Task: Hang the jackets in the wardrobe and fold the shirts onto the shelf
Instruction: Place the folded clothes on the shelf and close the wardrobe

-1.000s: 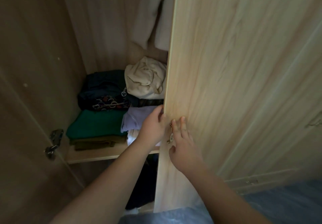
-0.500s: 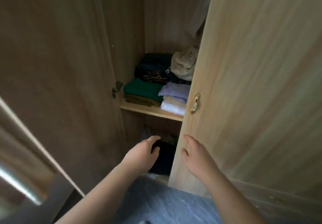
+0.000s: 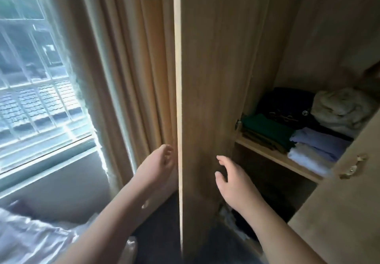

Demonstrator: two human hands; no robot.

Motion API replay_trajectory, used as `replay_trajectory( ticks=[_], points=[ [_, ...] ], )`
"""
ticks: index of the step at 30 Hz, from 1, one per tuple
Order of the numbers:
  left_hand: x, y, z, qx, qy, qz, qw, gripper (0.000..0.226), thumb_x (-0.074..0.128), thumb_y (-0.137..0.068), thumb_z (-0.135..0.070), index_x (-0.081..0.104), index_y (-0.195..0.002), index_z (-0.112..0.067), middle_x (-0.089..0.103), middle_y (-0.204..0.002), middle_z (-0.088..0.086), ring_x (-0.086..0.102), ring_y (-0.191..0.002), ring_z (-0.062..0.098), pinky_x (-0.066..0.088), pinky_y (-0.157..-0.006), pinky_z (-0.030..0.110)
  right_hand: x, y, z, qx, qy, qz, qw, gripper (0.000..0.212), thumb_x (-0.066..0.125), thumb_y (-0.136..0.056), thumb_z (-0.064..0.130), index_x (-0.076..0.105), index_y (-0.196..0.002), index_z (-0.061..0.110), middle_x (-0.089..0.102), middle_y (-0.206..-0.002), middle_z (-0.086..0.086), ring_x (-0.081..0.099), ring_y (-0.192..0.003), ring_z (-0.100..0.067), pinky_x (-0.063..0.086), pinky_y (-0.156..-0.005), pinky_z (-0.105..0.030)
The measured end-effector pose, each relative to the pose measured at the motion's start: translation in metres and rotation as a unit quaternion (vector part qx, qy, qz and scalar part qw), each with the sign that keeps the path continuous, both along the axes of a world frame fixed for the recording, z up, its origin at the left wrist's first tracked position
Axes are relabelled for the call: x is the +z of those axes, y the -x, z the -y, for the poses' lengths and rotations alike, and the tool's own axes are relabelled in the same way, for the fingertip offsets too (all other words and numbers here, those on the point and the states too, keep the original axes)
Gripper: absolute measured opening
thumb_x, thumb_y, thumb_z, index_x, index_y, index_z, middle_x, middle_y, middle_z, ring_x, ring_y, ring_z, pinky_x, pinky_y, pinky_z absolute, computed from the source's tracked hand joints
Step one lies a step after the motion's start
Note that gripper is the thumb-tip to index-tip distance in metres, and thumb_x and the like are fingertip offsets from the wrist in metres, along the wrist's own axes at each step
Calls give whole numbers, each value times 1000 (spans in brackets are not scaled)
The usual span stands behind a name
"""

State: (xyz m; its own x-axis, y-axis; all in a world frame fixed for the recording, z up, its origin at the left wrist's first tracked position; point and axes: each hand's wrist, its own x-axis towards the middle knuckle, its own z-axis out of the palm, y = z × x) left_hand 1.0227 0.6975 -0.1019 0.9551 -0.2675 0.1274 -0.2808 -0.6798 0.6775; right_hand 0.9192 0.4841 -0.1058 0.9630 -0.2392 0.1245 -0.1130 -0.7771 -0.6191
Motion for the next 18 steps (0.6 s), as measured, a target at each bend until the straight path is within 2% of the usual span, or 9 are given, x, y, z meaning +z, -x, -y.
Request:
replay_trajectory(
  ticks=[4,6,8,10,12,14,16,18],
  points=[
    [21,-47,-11,-55,73,-43,995,47,47,-101,-41,40,-147,-35,52,-142,-8,55,-125,12,43,-99,26,21,-38,-33,-1,-2,48,999,47,48,-101,33,37,-146,34,48,-146,9,49,-131,-11,43,-100,-24],
    [27,-63,-5,-114,118,-56,985,43,46,-102,-42,42,-144,-43,53,-141,-17,52,-127,2,42,-104,24,27,-48,-43,-4,-8,70,997,47,49,-100,32,37,-146,34,48,-147,10,47,-132,-9,43,-102,-23],
    [29,-67,3,-157,147,-40,976,31,47,-103,-35,55,-132,-45,62,-125,-27,55,-117,-11,41,-95,10,30,-53,-49,-12,-13,87,996,48,50,-100,31,38,-146,35,48,-147,11,47,-133,-8,44,-106,-25],
    [24,-64,9,-170,185,-21,968,28,47,-103,-29,62,-126,-36,67,-114,-28,58,-108,-13,40,-86,4,31,-54,-50,-31,-17,104,994,48,51,-99,30,39,-145,35,48,-147,12,47,-133,-7,46,-107,-30],
    [16,-58,13,-199,223,-19,954,30,47,-104,-24,61,-130,-32,68,-117,-23,61,-111,-5,43,-90,8,31,-51,-49,-50,-30,124,991,48,51,-99,29,39,-145,37,47,-147,14,46,-134,-5,46,-108,-34],
    [9,-53,16,-240,235,-29,941,35,46,-104,-19,58,-134,-32,67,-122,-19,62,-116,3,46,-99,19,31,-43,-47,-54,-50,143,987,48,50,-99,27,39,-145,38,46,-147,17,44,-134,0,46,-108,-33],
    [4,-51,22,-269,223,-20,937,38,47,-104,-18,57,-136,-34,65,-126,-20,60,-119,3,47,-103,26,29,-31,-45,-49,-73,155,984,51,49,-99,26,37,-145,43,45,-147,22,43,-134,3,45,-109,-32],
    [4,-44,34,-316,201,2,927,41,49,-102,-15,57,-138,-36,65,-127,-20,60,-119,2,48,-102,25,29,-17,-41,-47,-98,172,979,54,50,-99,23,35,-144,49,45,-145,27,44,-133,3,44,-108,-28]
  ],
)
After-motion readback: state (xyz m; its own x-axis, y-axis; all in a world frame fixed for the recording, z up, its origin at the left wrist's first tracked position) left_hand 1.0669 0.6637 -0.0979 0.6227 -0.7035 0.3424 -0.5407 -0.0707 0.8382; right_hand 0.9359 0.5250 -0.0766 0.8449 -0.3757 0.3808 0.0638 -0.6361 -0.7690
